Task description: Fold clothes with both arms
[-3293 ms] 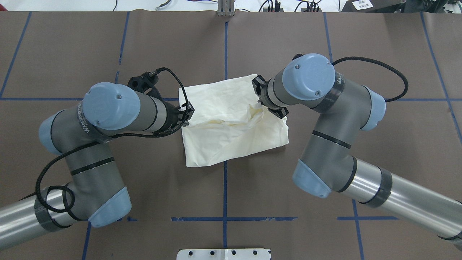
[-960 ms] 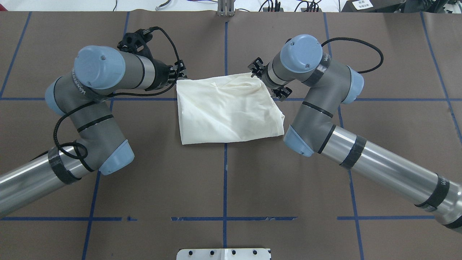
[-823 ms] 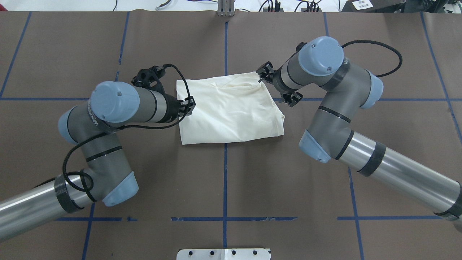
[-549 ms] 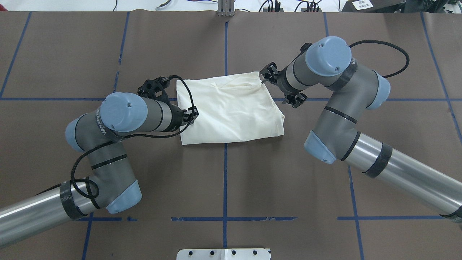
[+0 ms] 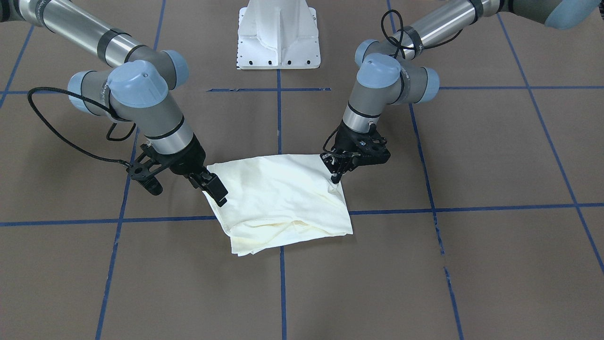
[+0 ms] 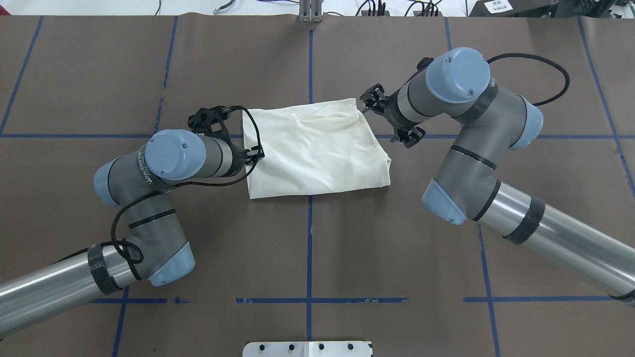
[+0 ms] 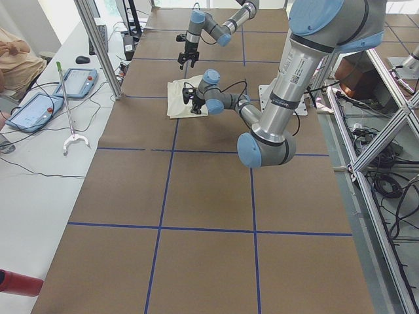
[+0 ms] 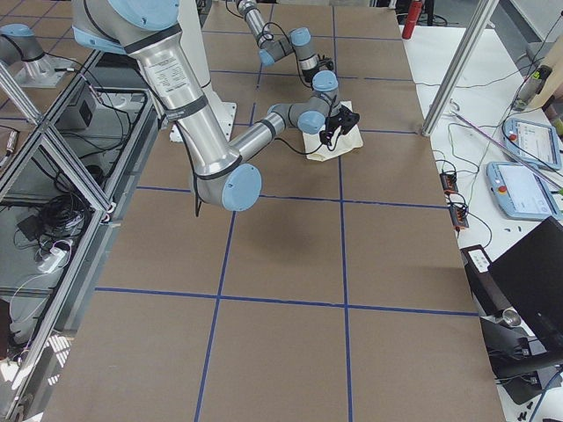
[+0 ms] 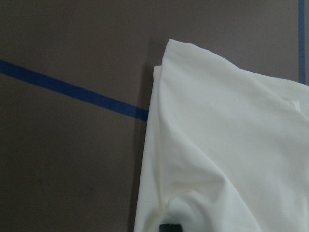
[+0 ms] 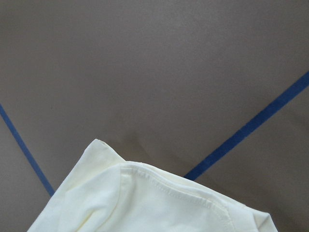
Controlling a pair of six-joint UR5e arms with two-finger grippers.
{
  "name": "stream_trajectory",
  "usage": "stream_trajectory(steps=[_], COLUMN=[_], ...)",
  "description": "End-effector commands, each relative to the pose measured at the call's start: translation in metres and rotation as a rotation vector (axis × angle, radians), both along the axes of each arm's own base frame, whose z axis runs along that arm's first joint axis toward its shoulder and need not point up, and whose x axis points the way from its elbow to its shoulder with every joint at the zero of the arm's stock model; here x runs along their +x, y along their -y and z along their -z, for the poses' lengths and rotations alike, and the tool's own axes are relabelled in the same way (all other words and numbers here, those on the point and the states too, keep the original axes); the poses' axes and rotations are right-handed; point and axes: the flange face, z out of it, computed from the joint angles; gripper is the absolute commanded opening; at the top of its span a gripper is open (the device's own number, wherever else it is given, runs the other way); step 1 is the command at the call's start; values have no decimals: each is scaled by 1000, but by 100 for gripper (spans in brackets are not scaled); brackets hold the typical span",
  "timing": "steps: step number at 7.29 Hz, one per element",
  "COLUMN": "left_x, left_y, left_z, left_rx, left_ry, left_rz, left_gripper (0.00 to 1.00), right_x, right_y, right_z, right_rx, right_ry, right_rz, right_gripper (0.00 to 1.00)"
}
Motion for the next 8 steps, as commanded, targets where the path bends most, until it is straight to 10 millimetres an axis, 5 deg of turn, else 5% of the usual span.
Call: stream_trajectory(steps=[1,2,4,5,6,7,8], left_x=[-48,-69,-94,-126,-162,-197,-248], left_y=[10,4,-10,-37,-39,-23,0], left_z=[21,16,38,38,25,9,-19], left_rx=[15,16,4,42,118,151,241], left_ry=[-53,-62,-56,-43,-2,28,91], left_rz=[7,6,1,-55,-106,-152,-220], left_gripper=[0,0,0,0,0,0,0], right_x=[5,15,57,90,121,166,232], right_y=[0,-9,-19,-10,-19,-26,-27], right_z=[4,-6,-31,-50,-91,-127,-168], right_rx=[3,2,-17,-16,49,125,165], right_ry=[5,3,2,-9,-77,-142,-171], right_rz=[-4,-2,-3,14,76,136,201], right_gripper=[100,100,100,100,100,100,100])
